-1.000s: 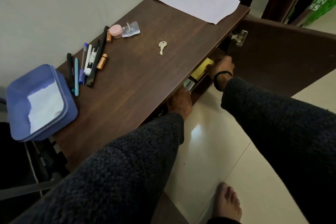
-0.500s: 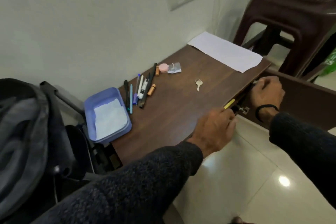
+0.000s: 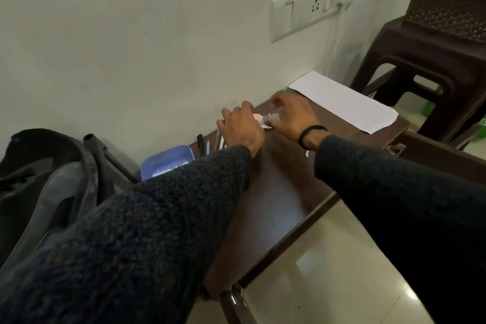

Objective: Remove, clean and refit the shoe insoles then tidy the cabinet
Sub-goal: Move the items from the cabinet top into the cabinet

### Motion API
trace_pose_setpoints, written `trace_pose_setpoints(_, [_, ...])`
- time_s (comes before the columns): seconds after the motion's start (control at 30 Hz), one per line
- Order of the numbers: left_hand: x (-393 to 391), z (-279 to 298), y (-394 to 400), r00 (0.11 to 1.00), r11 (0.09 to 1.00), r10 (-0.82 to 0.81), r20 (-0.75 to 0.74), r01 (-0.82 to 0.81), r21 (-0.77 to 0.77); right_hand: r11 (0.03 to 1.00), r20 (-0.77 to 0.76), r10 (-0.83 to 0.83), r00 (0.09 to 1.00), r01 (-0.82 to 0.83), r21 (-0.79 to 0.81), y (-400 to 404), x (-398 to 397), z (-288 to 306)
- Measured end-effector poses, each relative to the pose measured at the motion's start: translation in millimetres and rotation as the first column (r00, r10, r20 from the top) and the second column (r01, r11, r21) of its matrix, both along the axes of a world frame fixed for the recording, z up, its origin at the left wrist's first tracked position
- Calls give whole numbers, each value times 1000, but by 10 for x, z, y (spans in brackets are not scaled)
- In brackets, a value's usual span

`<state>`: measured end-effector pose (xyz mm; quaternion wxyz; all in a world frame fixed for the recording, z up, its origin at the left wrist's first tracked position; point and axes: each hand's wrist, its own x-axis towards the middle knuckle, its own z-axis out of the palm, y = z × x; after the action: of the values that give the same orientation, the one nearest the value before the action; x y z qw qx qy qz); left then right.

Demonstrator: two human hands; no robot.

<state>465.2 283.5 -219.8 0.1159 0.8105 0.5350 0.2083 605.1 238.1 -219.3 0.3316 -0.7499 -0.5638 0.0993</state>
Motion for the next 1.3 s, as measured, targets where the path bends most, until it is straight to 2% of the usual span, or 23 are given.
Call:
trace_pose_setpoints(0.13, [-20,-41,245,1000,994,-26,-17,24,-104,992,22,59,998,-56,-109,335,-139,-67])
trace_pose_setpoints(0.3, [-55,-102,456,996,989,-36,-82,24,-148,976,95,60,994,-39,-214,410,-152,-136])
trace_pose_setpoints(0.47, [-27,-16,630,990,987,-32,-135,11,-158,985,53,14,998,-5,-171,391,-212,-175])
trace_pose_setpoints(0.63, [7,-52,588,996,982,19,-90,-35,-184,994,54,-1,999,7,-112,352,-278,-180])
trace_pose_setpoints(0.9, [-9,9,550,974,982,60,-220,-98,-164,998,-15,-42,999,41,-51,11,-23,-152])
trace_pose_setpoints(1.0, [1,75,495,981,981,89,-172,-116,-156,997,-61,-81,995,80,-20,-209,108,-135])
trace_pose_setpoints(1.07, [31,178,413,994,986,83,-74,-93,-139,993,-118,-122,986,121,-10,-376,211,-78])
trace_pose_setpoints(1.2, [158,458,161,987,997,-70,144,71,3,971,-312,-224,923,240,13,-728,451,36])
trace_pose_setpoints(1.3, [313,609,-160,938,934,-320,135,287,214,946,-399,-286,872,323,27,-1053,625,117])
